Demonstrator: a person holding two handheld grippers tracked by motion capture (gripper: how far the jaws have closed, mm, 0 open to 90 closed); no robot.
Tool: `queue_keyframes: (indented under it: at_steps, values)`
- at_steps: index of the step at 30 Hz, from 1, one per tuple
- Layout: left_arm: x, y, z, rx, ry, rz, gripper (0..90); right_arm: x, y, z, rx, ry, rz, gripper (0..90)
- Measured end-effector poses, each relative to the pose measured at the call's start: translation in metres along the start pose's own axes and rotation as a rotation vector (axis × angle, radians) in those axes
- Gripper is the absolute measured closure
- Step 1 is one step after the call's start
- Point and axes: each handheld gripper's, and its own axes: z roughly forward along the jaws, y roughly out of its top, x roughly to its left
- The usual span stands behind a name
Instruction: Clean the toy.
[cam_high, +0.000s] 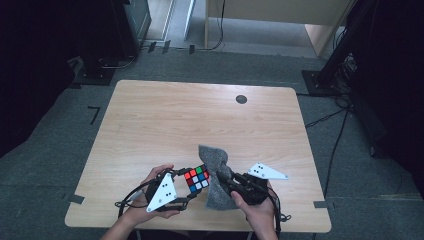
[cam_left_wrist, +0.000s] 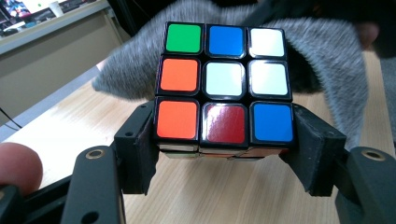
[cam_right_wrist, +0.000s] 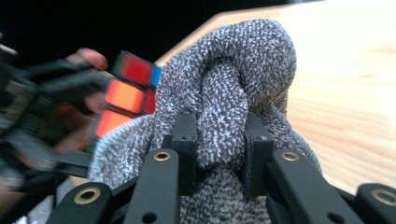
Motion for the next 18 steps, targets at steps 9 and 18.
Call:
queue_keyframes:
  at_steps: [9,18]
  values:
    - [0.000,0.003,-0.004,-0.024,-0.016,-0.016,34.0,-0.003,-0.005,0.006,0.032,0.052,0.037,72.3]
    - [0.001,0.003,-0.004,-0.029,-0.018,-0.021,34.1,-0.002,-0.001,0.001,-0.003,0.104,0.068,72.3]
